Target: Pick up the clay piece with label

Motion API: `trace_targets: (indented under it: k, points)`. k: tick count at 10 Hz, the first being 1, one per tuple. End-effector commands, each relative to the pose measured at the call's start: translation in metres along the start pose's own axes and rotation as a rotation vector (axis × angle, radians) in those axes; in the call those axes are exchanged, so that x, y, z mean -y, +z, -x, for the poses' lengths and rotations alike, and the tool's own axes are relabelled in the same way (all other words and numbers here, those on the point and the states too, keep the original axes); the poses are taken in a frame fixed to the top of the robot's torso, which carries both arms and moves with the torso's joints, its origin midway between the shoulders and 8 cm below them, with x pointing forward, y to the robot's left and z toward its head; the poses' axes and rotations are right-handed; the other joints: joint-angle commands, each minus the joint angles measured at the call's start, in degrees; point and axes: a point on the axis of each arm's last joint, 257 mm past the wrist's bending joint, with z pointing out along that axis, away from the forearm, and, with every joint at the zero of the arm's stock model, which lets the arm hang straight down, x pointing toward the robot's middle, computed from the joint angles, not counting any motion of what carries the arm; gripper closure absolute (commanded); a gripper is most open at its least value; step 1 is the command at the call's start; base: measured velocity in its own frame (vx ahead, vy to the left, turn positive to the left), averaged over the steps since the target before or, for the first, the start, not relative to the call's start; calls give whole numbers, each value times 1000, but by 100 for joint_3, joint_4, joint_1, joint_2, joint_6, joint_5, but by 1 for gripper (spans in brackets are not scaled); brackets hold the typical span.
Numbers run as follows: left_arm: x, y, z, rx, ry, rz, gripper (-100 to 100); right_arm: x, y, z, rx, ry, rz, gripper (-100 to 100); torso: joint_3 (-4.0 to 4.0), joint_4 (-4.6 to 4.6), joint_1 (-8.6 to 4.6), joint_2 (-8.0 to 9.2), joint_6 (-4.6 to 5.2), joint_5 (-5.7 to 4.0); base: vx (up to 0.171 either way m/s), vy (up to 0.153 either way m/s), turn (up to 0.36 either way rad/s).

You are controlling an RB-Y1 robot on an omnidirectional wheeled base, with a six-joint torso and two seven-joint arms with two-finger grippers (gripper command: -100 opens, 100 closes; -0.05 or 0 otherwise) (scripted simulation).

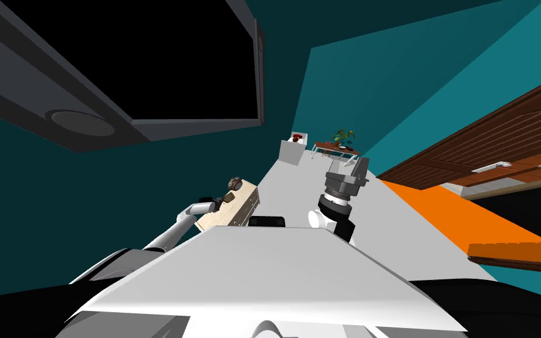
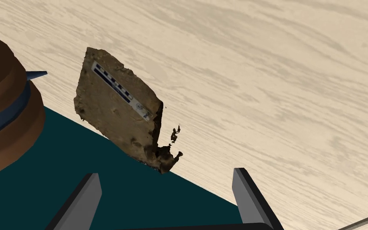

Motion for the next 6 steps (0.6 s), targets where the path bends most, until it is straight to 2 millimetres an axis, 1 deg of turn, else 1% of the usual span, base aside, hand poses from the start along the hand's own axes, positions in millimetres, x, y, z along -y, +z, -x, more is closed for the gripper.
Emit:
trace_targets:
  k: [1, 2, 3, 4, 5, 6]
  points:
    - [-15, 1, 5, -4, -10, 45, -100, 0, 0, 0, 0, 0, 0, 0, 0, 0, 0, 0, 0, 0, 34, 18, -75]
    - [-30, 1, 10, -7, -23, 98, -100, 0, 0, 0, 0, 0, 0, 0, 1, -1, 1, 3, -8, 1, 33, 10, -174]
    - [-30, 1, 10, -7, -23, 98, -100, 0, 0, 0, 0, 0, 0, 0, 2, 0, 0, 3, -3, 0, 25, 8, -83]
    - [-45, 0, 15, -10, -37, 146, -100, 0, 0, 0, 0, 0, 0, 0, 3, 0, -3, 6, -7, 0, 28, 4, -156]
    - [-58, -1, 20, -12, -50, 187, -100, 0, 0, 0, 0, 0, 0, 0, 3, 1, -4, 5, -3, 0, 47, 10, -274]
    - [-59, -1, 20, -13, -50, 189, -100, 0, 0, 0, 0, 0, 0, 0, 0, 0, -2, 0, -3, -1, 40, 14, -69]
